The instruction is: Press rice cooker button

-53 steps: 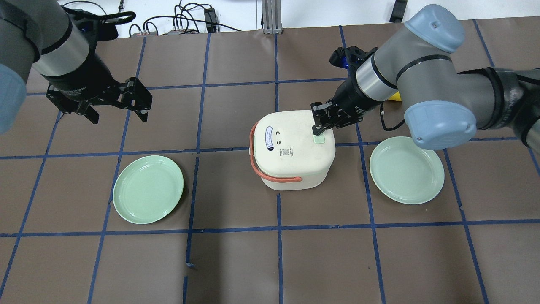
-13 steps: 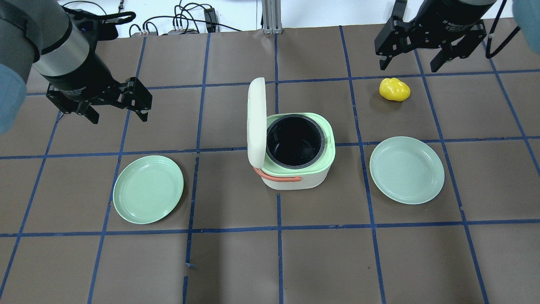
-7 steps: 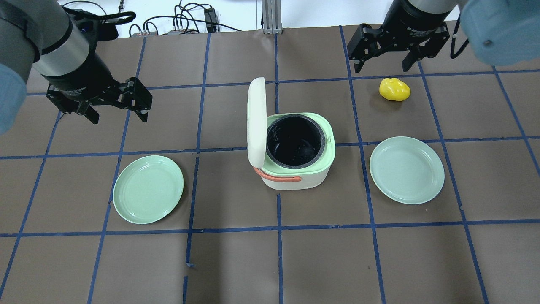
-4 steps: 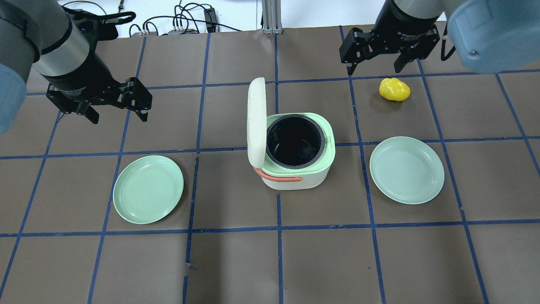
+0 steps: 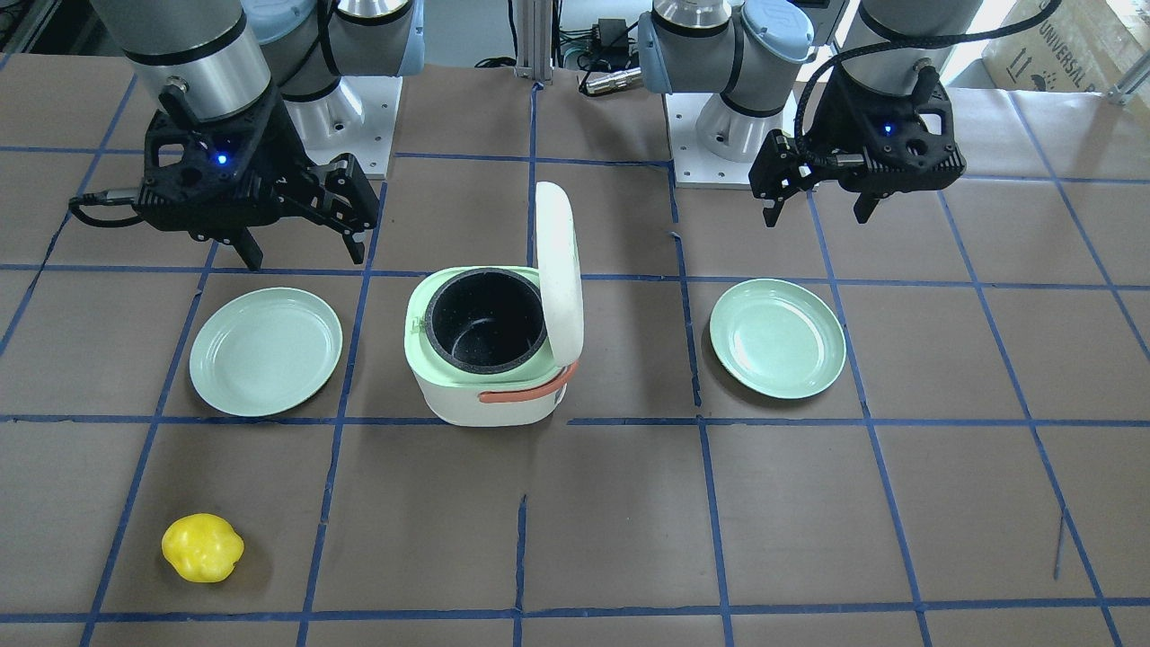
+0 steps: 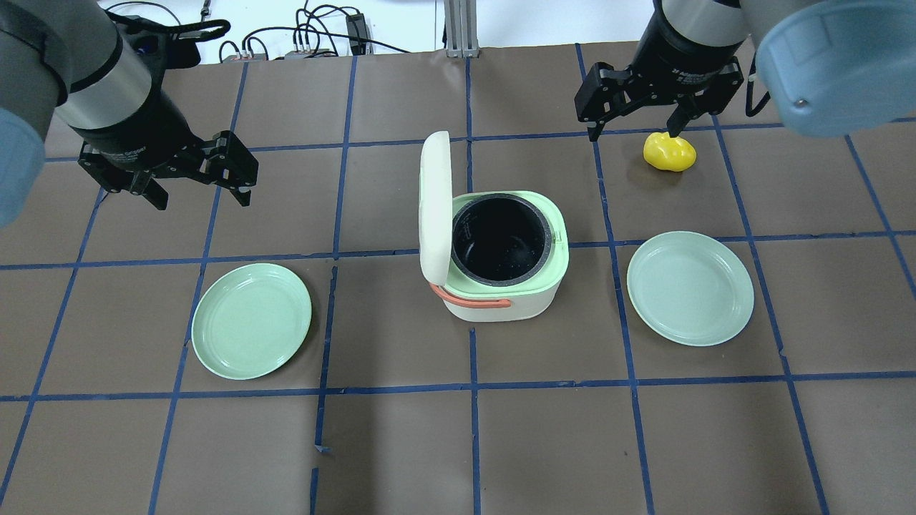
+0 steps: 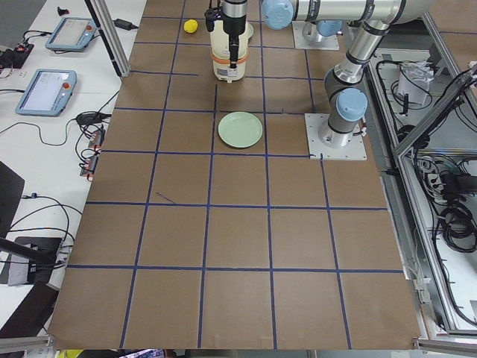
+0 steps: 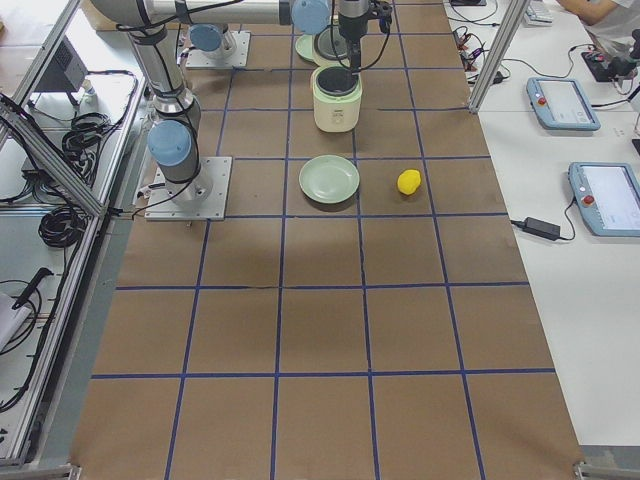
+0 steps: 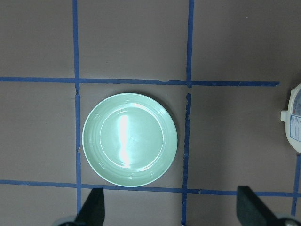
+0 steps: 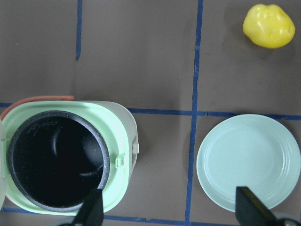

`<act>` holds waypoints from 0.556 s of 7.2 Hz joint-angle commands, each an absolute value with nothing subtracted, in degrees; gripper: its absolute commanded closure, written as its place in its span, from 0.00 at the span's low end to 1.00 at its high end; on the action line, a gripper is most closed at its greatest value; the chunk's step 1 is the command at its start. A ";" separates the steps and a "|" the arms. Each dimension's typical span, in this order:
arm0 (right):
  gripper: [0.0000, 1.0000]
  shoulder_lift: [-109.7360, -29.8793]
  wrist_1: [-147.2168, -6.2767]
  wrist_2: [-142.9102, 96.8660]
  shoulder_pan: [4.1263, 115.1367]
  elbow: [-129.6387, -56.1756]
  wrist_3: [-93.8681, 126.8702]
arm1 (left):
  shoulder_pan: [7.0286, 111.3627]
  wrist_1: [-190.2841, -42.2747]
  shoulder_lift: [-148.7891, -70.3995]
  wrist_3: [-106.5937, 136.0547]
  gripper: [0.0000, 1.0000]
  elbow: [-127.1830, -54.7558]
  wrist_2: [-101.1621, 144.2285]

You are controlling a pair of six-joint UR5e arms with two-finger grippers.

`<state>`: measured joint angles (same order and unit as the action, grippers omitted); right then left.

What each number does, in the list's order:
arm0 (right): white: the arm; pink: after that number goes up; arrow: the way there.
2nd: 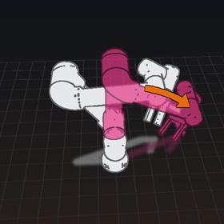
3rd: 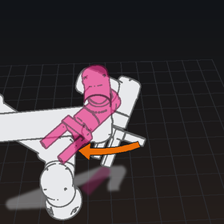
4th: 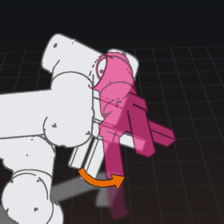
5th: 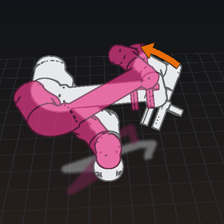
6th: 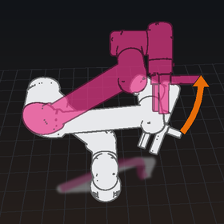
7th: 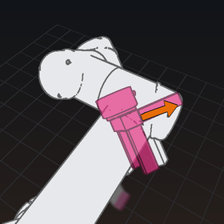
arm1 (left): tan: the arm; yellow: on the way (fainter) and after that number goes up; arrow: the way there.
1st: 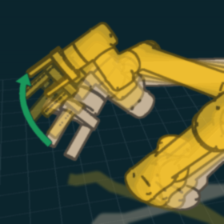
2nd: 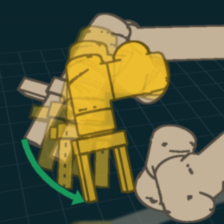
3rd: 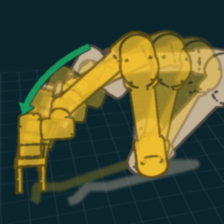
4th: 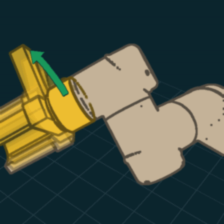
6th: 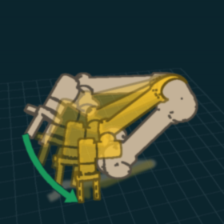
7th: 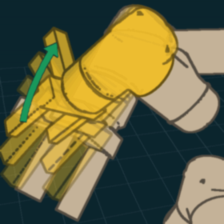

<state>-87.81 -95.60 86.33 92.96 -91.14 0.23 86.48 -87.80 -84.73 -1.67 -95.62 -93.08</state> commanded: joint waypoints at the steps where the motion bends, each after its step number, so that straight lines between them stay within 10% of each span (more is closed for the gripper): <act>1: 0.00 -88.15 -89.22 90.06 92.55 -90.10 0.26 | 86.48 -87.80 -84.73 -1.67 0.00 -95.62 -93.08; 4: 0.00 -88.16 -89.21 90.36 92.20 -90.17 0.88 | 86.48 -87.80 -84.73 -1.67 0.00 -95.62 -93.08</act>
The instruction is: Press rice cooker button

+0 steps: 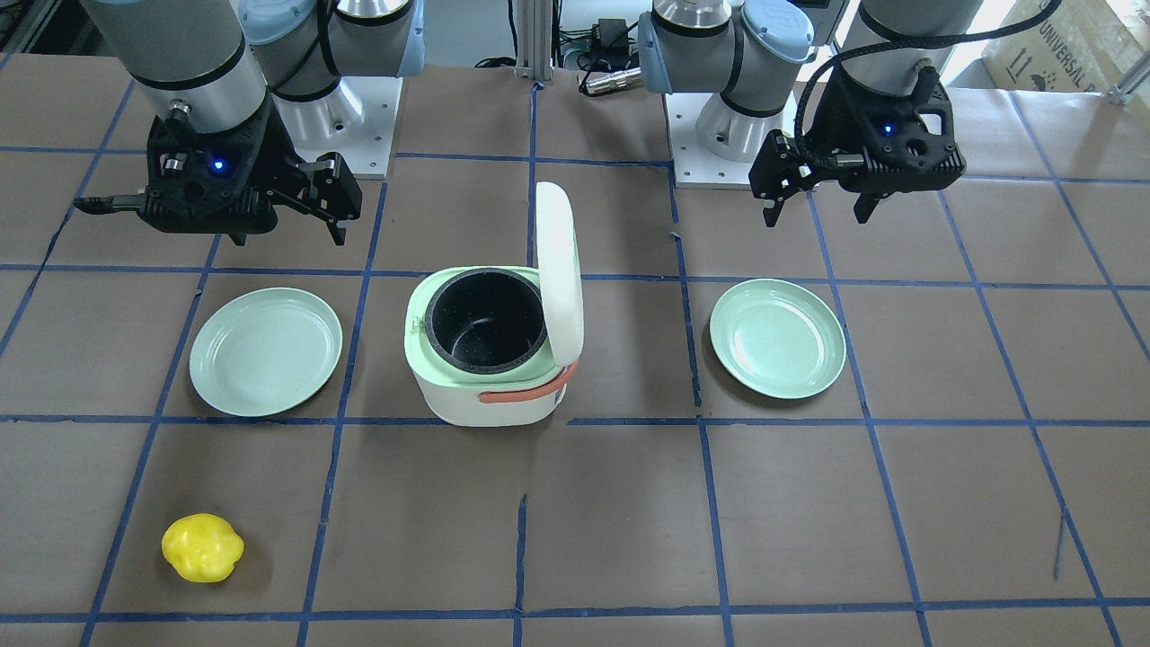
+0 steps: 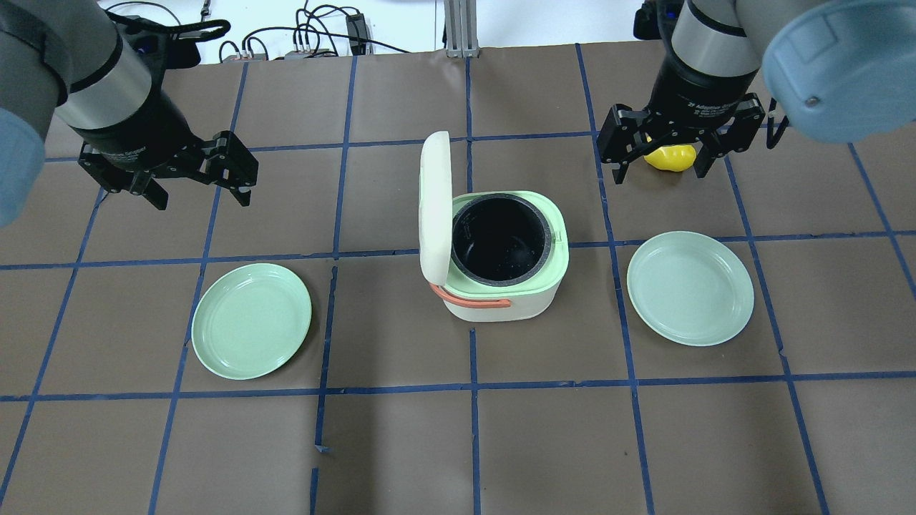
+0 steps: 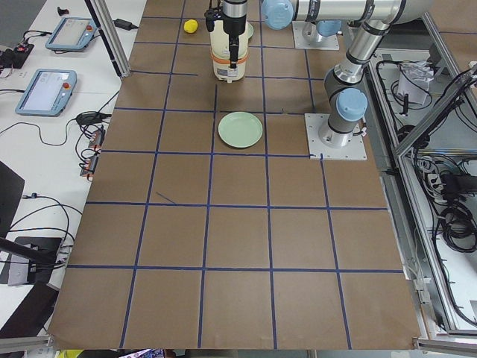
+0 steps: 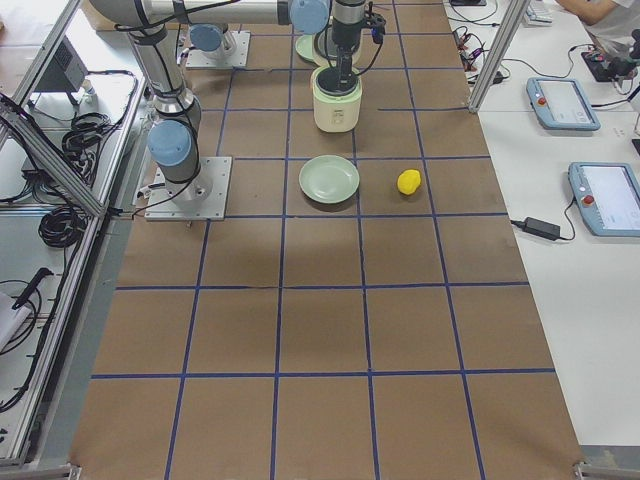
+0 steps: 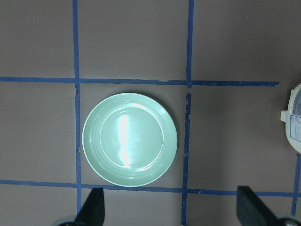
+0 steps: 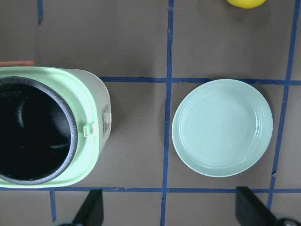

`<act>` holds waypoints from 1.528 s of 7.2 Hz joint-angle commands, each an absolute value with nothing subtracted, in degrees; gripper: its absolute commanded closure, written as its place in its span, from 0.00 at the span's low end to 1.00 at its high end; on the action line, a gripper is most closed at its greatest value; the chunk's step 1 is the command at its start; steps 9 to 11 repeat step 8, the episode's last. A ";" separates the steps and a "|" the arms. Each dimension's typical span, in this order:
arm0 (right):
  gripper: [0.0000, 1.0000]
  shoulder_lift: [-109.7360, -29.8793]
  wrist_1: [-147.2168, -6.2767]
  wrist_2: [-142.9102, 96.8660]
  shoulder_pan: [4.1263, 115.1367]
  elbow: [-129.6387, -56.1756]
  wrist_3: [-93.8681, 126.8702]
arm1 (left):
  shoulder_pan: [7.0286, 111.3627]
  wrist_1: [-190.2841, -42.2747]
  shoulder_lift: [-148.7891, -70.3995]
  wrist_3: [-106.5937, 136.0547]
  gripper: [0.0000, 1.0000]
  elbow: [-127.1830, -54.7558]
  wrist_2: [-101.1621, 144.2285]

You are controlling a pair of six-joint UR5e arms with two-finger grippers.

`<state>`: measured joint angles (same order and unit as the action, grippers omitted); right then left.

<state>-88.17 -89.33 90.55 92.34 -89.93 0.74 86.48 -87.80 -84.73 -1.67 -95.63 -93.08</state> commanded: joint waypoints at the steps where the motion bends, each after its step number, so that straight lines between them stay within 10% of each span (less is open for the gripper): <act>1: 0.00 -88.07 -89.38 90.18 92.20 -90.35 0.88 | 86.48 -87.80 -84.73 -1.67 0.00 -95.62 -93.08; 11: 0.00 -87.98 -90.53 88.86 91.85 -90.44 0.97 | 86.48 -87.80 -84.73 -1.67 0.00 -95.62 -93.08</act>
